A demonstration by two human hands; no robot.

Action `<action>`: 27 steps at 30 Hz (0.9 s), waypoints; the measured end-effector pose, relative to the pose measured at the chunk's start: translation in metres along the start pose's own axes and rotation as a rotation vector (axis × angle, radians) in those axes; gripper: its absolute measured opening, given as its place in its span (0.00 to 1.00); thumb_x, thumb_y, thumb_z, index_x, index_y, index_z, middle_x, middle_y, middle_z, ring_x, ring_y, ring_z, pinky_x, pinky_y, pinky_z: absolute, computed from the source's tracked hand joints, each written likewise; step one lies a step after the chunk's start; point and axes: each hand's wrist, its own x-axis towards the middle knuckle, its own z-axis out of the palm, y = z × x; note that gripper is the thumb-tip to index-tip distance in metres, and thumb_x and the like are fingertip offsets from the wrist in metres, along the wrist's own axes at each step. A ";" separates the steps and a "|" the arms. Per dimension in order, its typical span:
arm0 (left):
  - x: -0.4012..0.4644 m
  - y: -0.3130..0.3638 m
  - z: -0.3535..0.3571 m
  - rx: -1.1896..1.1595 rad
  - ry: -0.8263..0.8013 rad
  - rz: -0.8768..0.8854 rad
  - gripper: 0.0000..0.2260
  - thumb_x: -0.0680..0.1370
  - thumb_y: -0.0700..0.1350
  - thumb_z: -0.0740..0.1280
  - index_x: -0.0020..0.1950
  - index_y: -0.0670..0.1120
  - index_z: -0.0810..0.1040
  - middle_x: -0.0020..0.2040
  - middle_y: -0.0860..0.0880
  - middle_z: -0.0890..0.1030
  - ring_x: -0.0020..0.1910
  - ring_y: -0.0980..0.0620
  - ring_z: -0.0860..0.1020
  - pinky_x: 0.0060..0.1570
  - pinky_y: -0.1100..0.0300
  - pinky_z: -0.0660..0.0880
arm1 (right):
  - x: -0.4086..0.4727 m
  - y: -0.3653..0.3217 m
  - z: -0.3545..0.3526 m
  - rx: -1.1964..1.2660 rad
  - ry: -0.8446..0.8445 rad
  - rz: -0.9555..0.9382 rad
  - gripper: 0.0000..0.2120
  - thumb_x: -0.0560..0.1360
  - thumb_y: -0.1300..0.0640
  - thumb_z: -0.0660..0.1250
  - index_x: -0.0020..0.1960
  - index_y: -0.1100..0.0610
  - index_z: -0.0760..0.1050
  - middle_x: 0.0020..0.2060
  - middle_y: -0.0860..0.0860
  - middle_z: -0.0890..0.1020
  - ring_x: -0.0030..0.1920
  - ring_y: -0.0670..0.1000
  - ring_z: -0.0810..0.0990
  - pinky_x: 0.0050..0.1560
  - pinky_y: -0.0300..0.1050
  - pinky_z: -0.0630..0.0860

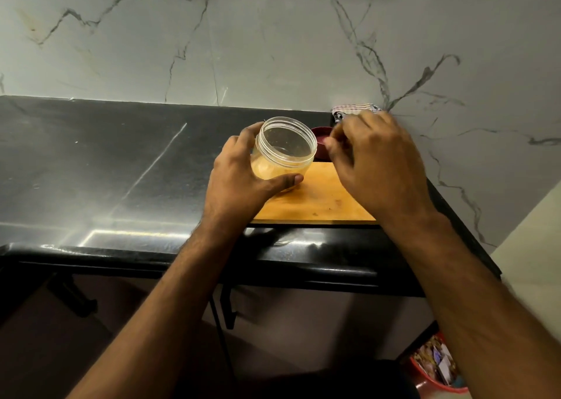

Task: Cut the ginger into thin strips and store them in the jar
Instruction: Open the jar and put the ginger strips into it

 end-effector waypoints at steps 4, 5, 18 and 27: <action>-0.001 0.003 0.002 0.026 -0.012 0.031 0.43 0.61 0.67 0.79 0.73 0.60 0.68 0.63 0.56 0.76 0.61 0.55 0.76 0.58 0.48 0.78 | 0.020 -0.004 0.009 -0.039 -0.172 -0.095 0.10 0.77 0.59 0.64 0.54 0.48 0.78 0.49 0.47 0.77 0.52 0.49 0.73 0.52 0.48 0.72; -0.002 0.003 0.002 0.030 -0.013 0.036 0.43 0.61 0.67 0.79 0.73 0.60 0.68 0.63 0.56 0.76 0.61 0.55 0.76 0.58 0.48 0.78 | 0.020 -0.003 0.010 -0.011 -0.199 -0.080 0.14 0.77 0.62 0.64 0.56 0.46 0.79 0.50 0.47 0.76 0.53 0.49 0.73 0.52 0.48 0.73; -0.001 0.004 0.001 0.055 0.041 0.027 0.42 0.61 0.68 0.78 0.72 0.61 0.68 0.61 0.55 0.76 0.60 0.53 0.77 0.55 0.47 0.79 | -0.047 0.005 0.008 0.236 -0.587 0.220 0.10 0.79 0.50 0.60 0.57 0.44 0.77 0.49 0.50 0.82 0.50 0.52 0.79 0.51 0.52 0.78; -0.003 0.004 0.000 0.071 0.039 0.032 0.42 0.62 0.69 0.78 0.73 0.60 0.67 0.62 0.55 0.76 0.60 0.53 0.77 0.55 0.47 0.79 | -0.043 -0.019 0.009 0.381 -0.601 0.012 0.13 0.76 0.63 0.61 0.55 0.50 0.78 0.55 0.45 0.79 0.52 0.48 0.77 0.51 0.50 0.77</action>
